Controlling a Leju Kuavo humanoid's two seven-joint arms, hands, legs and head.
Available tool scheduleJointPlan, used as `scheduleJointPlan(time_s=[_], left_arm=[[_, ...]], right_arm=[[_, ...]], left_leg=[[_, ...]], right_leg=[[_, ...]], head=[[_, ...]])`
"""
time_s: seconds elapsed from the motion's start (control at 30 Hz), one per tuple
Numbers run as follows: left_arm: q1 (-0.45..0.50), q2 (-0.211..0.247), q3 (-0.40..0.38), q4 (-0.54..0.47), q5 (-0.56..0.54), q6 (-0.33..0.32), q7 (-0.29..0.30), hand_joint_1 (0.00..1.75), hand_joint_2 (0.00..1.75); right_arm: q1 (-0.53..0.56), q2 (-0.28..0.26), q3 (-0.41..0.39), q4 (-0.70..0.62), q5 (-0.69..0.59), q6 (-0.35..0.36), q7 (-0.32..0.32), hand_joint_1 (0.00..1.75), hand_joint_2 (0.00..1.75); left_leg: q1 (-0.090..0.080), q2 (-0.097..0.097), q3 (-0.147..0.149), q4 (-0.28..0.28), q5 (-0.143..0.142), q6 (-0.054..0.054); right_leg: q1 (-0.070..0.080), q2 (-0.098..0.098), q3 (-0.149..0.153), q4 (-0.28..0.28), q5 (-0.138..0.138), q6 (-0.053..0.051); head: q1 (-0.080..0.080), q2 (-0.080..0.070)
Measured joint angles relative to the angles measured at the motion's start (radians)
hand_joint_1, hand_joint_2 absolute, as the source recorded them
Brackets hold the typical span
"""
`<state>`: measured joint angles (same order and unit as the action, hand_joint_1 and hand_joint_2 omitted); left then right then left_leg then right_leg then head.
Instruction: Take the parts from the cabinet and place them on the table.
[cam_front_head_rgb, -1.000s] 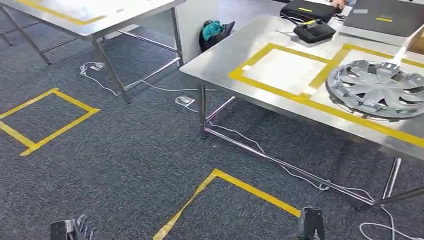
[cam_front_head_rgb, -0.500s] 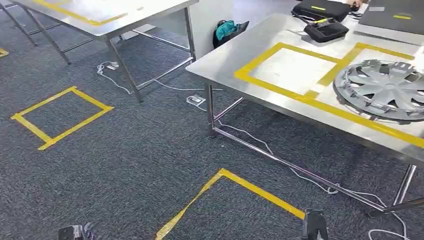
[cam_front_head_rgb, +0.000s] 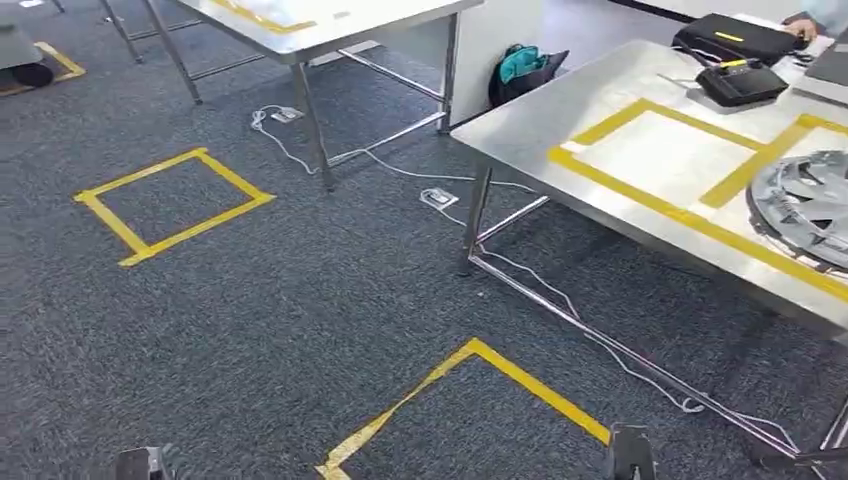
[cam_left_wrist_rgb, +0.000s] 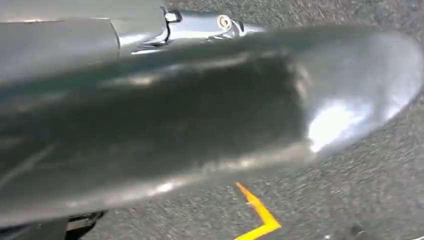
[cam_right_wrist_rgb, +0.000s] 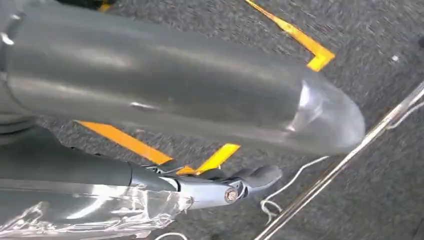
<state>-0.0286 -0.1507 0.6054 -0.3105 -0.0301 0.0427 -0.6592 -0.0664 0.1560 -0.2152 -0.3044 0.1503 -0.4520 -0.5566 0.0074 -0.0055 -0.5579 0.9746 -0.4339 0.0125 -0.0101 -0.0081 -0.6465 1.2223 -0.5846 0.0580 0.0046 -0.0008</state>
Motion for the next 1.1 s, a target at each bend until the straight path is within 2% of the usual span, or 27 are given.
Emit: scheduleJointPlan(time_s=[0.03, 0.07, 0.1, 0.13, 0.17, 0.2, 0.23, 0.3, 0.37, 0.4, 0.43, 0.47, 0.53, 0.57, 0.6, 0.63, 0.67, 0.7, 0.73, 0.77, 0.8, 0.9, 0.93, 0.97, 1.03, 1.07, 1.1], left_arm=[[0.001, -0.001, 0.006, 0.0, 0.0, -0.003, 0.001, 0.0, 0.0], [0.004, -0.001, 0.015, 0.0, 0.0, -0.01, 0.003, 0.0, 0.0], [0.007, -0.001, 0.021, 0.0, 0.0, -0.014, 0.004, 0.0, 0.0], [0.009, -0.001, 0.029, 0.0, 0.0, -0.02, 0.006, 0.0, 0.0], [0.01, -0.002, 0.038, 0.0, 0.0, -0.029, 0.006, 0.0, 0.0], [0.01, -0.003, 0.043, 0.0, -0.003, -0.033, 0.006, 0.0, 0.0], [0.009, -0.005, 0.047, 0.0, -0.011, -0.033, 0.006, 0.0, 0.0], [0.01, -0.007, 0.055, 0.0, -0.021, -0.031, 0.006, 0.0, 0.0], [0.014, -0.008, 0.062, 0.0, -0.024, -0.029, 0.006, 0.0, 0.0], [0.015, -0.006, 0.064, 0.0, -0.024, -0.028, 0.005, 0.0, 0.0], [0.015, -0.007, 0.064, 0.0, -0.024, -0.028, 0.005, 0.0, 0.0], [0.012, -0.007, 0.065, 0.0, -0.025, -0.029, 0.005, 0.0, 0.0], [0.011, -0.008, 0.071, 0.0, -0.028, -0.029, 0.005, 0.0, 0.0], [0.013, -0.008, 0.074, 0.0, -0.031, -0.029, 0.005, 0.0, 0.0], [0.015, -0.008, 0.078, 0.0, -0.032, -0.029, 0.005, 0.0, 0.0], [0.016, -0.008, 0.081, 0.0, -0.032, -0.029, 0.005, 0.0, 0.0], [0.017, -0.008, 0.084, 0.0, -0.032, -0.028, 0.005, 0.0, 0.0], [0.016, -0.008, 0.085, 0.0, -0.033, -0.028, 0.005, 0.0, 0.0], [0.014, -0.008, 0.086, 0.0, -0.033, -0.028, 0.005, 0.0, 0.0], [0.008, -0.015, 0.087, 0.0, -0.034, -0.028, 0.005, 0.0, 0.0], [0.008, -0.016, 0.088, 0.0, -0.036, -0.027, 0.005, 0.0, 0.0], [0.014, -0.012, 0.102, 0.0, -0.057, -0.022, 0.005, 0.0, 0.0], [0.015, -0.014, 0.108, 0.0, -0.068, -0.023, 0.005, 0.0, 0.0], [0.014, -0.013, 0.112, 0.0, -0.075, -0.023, 0.005, 0.0, 0.0], [0.011, -0.015, 0.116, 0.0, -0.079, -0.027, 0.005, 0.0, 0.0], [0.012, -0.015, 0.118, 0.0, -0.081, -0.027, 0.005, 0.0, 0.0], [0.013, -0.015, 0.121, 0.0, -0.082, -0.027, 0.005, 0.0, 0.0]], right_arm=[[0.003, 0.0, -0.003, 0.0, 0.001, 0.0, 0.0, 0.0, 0.0], [0.004, 0.0, -0.006, 0.002, 0.005, 0.0, 0.0, 0.0, 0.0], [0.004, 0.0, -0.009, 0.002, 0.006, 0.0, 0.0, 0.0, 0.0], [0.004, 0.0, -0.013, 0.002, 0.009, 0.0, -0.001, 0.0, 0.0], [0.003, 0.0, -0.014, 0.002, 0.011, 0.0, -0.001, 0.0, 0.0], [0.003, 0.0, -0.016, 0.002, 0.011, 0.0, -0.002, 0.0, 0.0], [0.001, 0.0, -0.021, 0.002, 0.011, 0.0, -0.002, 0.0, 0.0], [0.0, 0.0, -0.023, 0.002, 0.015, 0.001, -0.006, 0.0, 0.0], [-0.001, 0.002, -0.023, 0.002, 0.02, 0.001, -0.008, 0.0, 0.0], [-0.001, 0.005, -0.024, 0.002, 0.02, 0.0, -0.009, 0.0, 0.0], [-0.001, 0.005, -0.026, 0.001, 0.021, 0.0, -0.01, 0.0, 0.0], [0.0, 0.005, -0.028, 0.002, 0.021, 0.0, -0.011, 0.0, 0.0], [0.008, 0.005, -0.029, 0.002, 0.022, 0.001, -0.011, 0.0, 0.0], [0.009, 0.005, -0.03, 0.002, 0.023, 0.001, -0.011, 0.0, 0.0], [0.01, 0.005, -0.031, 0.002, 0.026, -0.001, -0.011, 0.0, 0.0], [0.01, 0.005, -0.032, 0.002, 0.028, -0.002, -0.012, 0.0, 0.0], [0.009, 0.005, -0.033, 0.002, 0.031, -0.003, -0.013, 0.0, 0.0], [0.009, 0.005, -0.033, 0.002, 0.032, -0.003, -0.013, 0.0, 0.0], [0.008, 0.005, -0.034, 0.002, 0.032, -0.003, -0.013, 0.0, 0.0], [0.009, 0.005, -0.036, 0.001, 0.034, -0.005, -0.014, 0.0, 0.0], [0.008, 0.005, -0.037, 0.001, 0.035, -0.007, -0.014, 0.0, 0.0], [0.004, 0.006, -0.038, 0.001, 0.045, -0.011, -0.016, 0.0, 0.0], [0.004, 0.007, -0.039, 0.001, 0.051, -0.012, -0.017, 0.0, 0.0], [0.005, 0.009, -0.042, 0.002, 0.053, -0.012, -0.019, 0.0, 0.0], [0.007, 0.009, -0.048, 0.002, 0.054, -0.013, -0.02, 0.0, 0.0], [0.009, 0.009, -0.049, 0.002, 0.054, -0.014, -0.02, 0.0, 0.0], [0.01, 0.009, -0.051, 0.002, 0.055, -0.014, -0.02, 0.0, 0.0]], left_leg=[[-0.002, -0.009, -0.002, 0.0, 0.001, 0.002], [-0.005, -0.018, -0.003, 0.0, 0.002, 0.003], [-0.006, -0.025, -0.003, 0.0, 0.003, 0.004], [-0.008, -0.036, -0.002, 0.0, 0.004, 0.004], [-0.009, -0.048, -0.001, 0.0, 0.005, 0.003], [-0.008, -0.057, 0.0, 0.0, 0.006, 0.001], [-0.008, -0.063, -0.002, 0.0, 0.008, -0.003], [-0.006, -0.077, -0.011, 0.003, 0.012, -0.015], [0.0, -0.09, -0.013, -0.003, 0.018, -0.029], [0.001, -0.081, -0.015, 0.006, 0.014, -0.03], [-0.004, -0.046, -0.029, 0.034, -0.012, -0.035], [-0.002, -0.027, -0.064, 0.1, -0.056, -0.04], [0.003, -0.012, -0.141, 0.26, -0.128, -0.05], [0.006, -0.01, -0.164, 0.31, -0.139, -0.055], [0.01, -0.009, -0.159, 0.304, -0.124, -0.06], [0.013, -0.007, -0.135, 0.259, -0.091, -0.064], [0.018, -0.001, -0.092, 0.181, -0.05, -0.071], [0.023, 0.013, -0.045, 0.101, -0.014, -0.079], [0.03, 0.053, -0.007, 0.042, 0.0, -0.087], [0.026, 0.046, -0.003, 0.019, -0.014, -0.072], [0.023, 0.036, -0.009, 0.025, -0.014, -0.052], [0.017, 0.016, -0.011, 0.025, -0.011, -0.026], [0.017, 0.013, -0.011, 0.024, -0.009, -0.019], [0.017, 0.008, -0.013, 0.024, -0.007, -0.014], [0.012, -0.008, -0.016, 0.024, -0.007, -0.006], [0.009, -0.016, -0.016, 0.024, -0.007, -0.005], [0.007, -0.025, -0.016, 0.025, -0.007, -0.005]], right_leg=[[0.001, 0.004, -0.035, 0.072, -0.025, -0.001], [0.002, 0.006, -0.055, 0.104, -0.027, -0.004], [0.003, 0.006, -0.049, 0.093, -0.012, -0.007], [0.005, 0.008, -0.016, 0.025, 0.031, -0.014], [0.008, 0.018, 0.035, -0.076, 0.081, -0.023], [0.01, 0.044, 0.085, -0.167, 0.118, -0.031], [0.01, 0.081, 0.11, -0.22, 0.108, -0.041], [0.015, 0.065, 0.112, -0.23, 0.111, -0.035], [0.019, 0.053, 0.121, -0.236, 0.118, -0.046], [0.008, 0.04, 0.128, -0.252, 0.131, -0.051], [0.009, 0.034, 0.13, -0.258, 0.133, -0.056], [0.008, 0.023, 0.127, -0.258, 0.135, -0.06], [0.008, -0.002, 0.124, -0.257, 0.134, -0.06], [0.007, -0.014, 0.123, -0.257, 0.135, -0.059], [0.004, -0.023, 0.123, -0.257, 0.134, -0.057], [0.001, -0.031, 0.123, -0.256, 0.133, -0.052], [-0.004, -0.039, 0.124, -0.253, 0.131, -0.045], [-0.008, -0.047, 0.124, -0.246, 0.127, -0.038], [-0.005, -0.055, 0.122, -0.236, 0.121, -0.026], [-0.001, -0.059, 0.103, -0.215, 0.105, -0.016], [0.0, -0.066, 0.105, -0.219, 0.102, -0.014], [-0.011, -0.08, 0.117, -0.226, 0.102, -0.004], [-0.013, -0.053, 0.109, -0.204, 0.079, 0.0], [-0.012, -0.026, 0.086, -0.149, 0.041, -0.002], [-0.008, 0.001, 0.001, 0.032, -0.045, -0.003], [-0.007, 0.005, -0.035, 0.098, -0.062, -0.007], [-0.006, 0.006, -0.048, 0.11, -0.052, -0.011]], head=[[0.002, 0.0], [0.002, 0.0], [0.002, 0.0], [0.002, 0.0], [0.002, 0.0], [0.002, 0.0], [0.001, 0.0], [0.001, 0.0], [0.001, 0.0], [0.001, 0.0], [-0.003, 0.0], [-0.008, 0.0], [-0.006, 0.0], [-0.007, 0.0], [-0.006, 0.0], [-0.006, 0.0], [-0.006, 0.0], [-0.006, 0.0], [-0.008, 0.0], [-0.014, 0.0], [-0.003, 0.0], [-0.002, 0.0], [0.001, 0.0], [0.001, 0.0], [0.006, 0.0], [0.006, 0.0], [0.007, 0.0]])
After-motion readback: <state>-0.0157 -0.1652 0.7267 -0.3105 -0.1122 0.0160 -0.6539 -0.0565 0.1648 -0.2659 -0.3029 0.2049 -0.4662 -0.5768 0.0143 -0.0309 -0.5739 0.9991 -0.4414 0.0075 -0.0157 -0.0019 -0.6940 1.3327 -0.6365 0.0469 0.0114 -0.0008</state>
